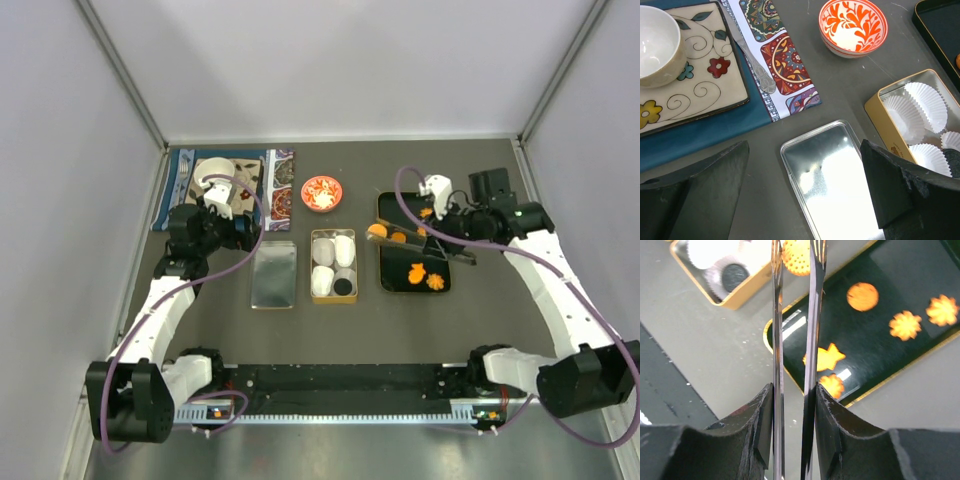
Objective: Pack the cookies
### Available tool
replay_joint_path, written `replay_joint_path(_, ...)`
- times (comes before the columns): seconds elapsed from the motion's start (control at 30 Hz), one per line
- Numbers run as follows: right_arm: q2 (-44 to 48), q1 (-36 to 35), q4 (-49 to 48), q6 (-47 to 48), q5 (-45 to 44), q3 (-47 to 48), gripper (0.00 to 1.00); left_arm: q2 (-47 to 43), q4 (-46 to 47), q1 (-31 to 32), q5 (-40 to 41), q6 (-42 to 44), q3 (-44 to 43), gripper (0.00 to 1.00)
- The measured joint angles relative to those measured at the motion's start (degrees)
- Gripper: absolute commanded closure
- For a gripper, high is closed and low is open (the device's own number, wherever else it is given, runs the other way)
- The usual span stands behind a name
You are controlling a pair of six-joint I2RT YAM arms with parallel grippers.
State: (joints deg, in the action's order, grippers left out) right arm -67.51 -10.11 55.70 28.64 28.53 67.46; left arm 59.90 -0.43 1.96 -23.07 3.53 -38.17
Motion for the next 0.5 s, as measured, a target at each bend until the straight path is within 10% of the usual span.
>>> replay_joint_path(0.5,-6.01,-20.79,1.01,-5.27,-1.92,5.38,0.78,0.0,-0.02,0.0,0.09,0.0,0.0,0.01)
